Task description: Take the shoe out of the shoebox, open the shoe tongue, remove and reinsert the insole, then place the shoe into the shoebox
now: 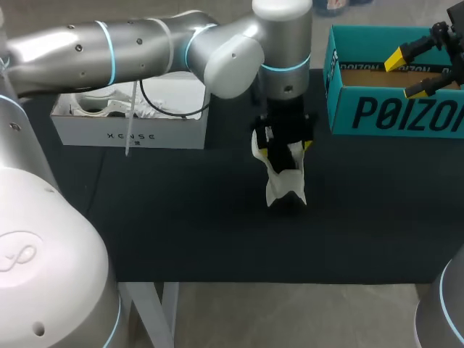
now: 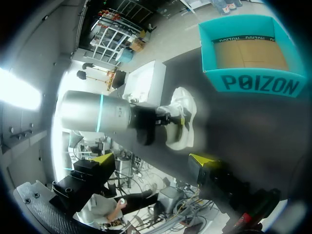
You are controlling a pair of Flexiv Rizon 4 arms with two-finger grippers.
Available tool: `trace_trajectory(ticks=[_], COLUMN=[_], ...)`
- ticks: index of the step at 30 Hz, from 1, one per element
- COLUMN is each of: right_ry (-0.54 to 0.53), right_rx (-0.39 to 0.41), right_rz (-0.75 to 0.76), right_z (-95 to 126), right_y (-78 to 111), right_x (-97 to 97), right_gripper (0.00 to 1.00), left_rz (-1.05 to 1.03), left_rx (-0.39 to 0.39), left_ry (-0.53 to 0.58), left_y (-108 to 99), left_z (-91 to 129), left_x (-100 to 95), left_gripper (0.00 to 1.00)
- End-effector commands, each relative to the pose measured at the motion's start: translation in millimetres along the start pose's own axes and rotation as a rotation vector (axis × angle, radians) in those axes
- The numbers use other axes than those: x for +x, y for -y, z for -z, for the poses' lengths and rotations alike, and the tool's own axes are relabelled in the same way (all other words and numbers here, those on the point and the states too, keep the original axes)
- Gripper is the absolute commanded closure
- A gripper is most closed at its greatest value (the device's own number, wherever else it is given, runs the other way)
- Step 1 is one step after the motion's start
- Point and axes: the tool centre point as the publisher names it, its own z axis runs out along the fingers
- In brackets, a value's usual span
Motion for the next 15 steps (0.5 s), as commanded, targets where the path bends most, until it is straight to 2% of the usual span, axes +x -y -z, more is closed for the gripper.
trace_trajectory(ticks=[1,6,15], right_ry=[0.002,0.002,0.002], right_rx=[0.003,0.003,0.003], right_rz=[0.000,0.000,0.000], right_z=[-0.4,-0.4,-0.4], right_y=[-1.5,-1.5,-1.5], right_x=[-0.6,-0.6,-0.6], right_gripper=[0.00,0.00,0.00], left_rz=[0.004,0.025,0.067], left_rx=[-0.007,-0.009,-0.004], left_ry=[-0.006,-0.032,-0.012], left_y=[-0.7,-7.8,-21.9], left_z=[5.9,-0.8,-1.7], left_x=[3.6,8.3,10.5], left_gripper=[0.00,0.00,0.00])
